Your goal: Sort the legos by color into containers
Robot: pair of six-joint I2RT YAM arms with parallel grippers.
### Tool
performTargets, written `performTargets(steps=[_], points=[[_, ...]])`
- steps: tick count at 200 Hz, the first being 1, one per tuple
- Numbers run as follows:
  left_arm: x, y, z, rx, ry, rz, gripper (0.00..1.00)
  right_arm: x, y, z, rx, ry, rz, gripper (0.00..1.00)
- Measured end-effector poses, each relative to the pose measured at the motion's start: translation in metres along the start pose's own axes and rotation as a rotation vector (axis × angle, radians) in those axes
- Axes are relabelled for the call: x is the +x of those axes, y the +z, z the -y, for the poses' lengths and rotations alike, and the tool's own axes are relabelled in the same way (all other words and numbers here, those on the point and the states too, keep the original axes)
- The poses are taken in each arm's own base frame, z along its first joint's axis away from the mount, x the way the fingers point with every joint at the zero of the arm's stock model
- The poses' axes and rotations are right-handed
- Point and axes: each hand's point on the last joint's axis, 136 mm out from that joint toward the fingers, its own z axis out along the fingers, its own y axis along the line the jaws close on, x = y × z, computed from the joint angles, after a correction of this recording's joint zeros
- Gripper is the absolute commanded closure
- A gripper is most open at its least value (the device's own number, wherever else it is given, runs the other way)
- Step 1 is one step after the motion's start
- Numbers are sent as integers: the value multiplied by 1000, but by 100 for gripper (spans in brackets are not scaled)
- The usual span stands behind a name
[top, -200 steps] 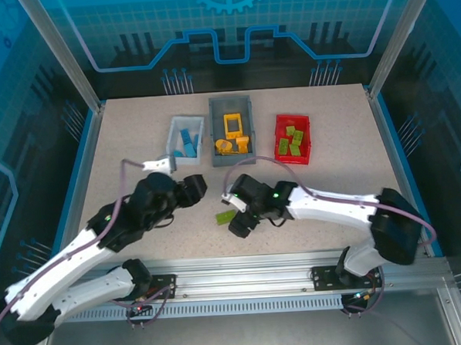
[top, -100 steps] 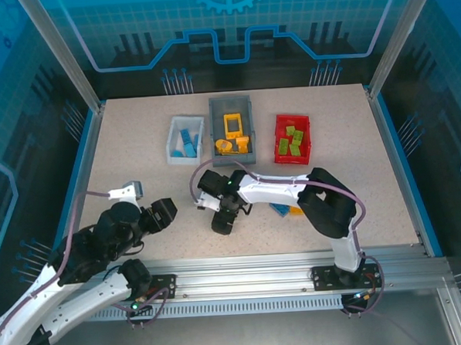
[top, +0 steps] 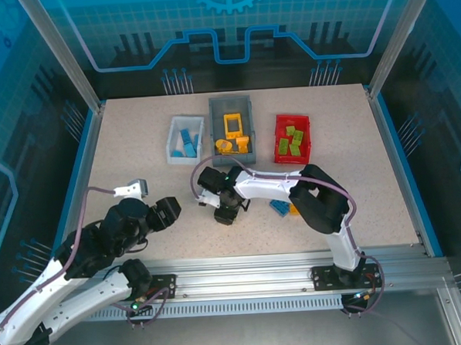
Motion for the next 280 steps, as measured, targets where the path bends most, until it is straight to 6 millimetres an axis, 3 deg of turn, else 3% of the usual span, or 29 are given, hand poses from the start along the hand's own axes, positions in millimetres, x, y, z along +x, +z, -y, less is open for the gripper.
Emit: performTargets(steps=[20,48,65,81,102,118,141,166,199,239,265,280], points=[[-1,1,3,6,-3,4,30,0,-1,0,-2,14,6,76],[-1,4,8,17,-4,-2,30,6,-7,9,21,57,22,81],[0,9,15,33,2,-15,29,12,-24,19,39,113,58,82],[3,17,23,40,23,-43,29,13,-54,34,58,180,134,82],[6,31,42,55,57,-88,29,19,-106,70,100,322,274,82],[4,43,67,81,87,-118,29,33,-143,114,137,484,383,82],[-3,67,114,144,127,-151,30,66,-166,180,183,726,465,80],[1,105,164,184,201,-196,30,98,-156,238,190,951,442,79],[29,154,219,208,326,-248,30,97,-128,297,169,1091,406,80],[57,181,268,243,462,-227,30,103,-100,330,150,1191,348,77],[62,190,276,238,498,-215,30,105,-91,343,143,1229,330,72],[64,194,275,229,509,-213,30,104,-86,347,139,1240,320,64]])
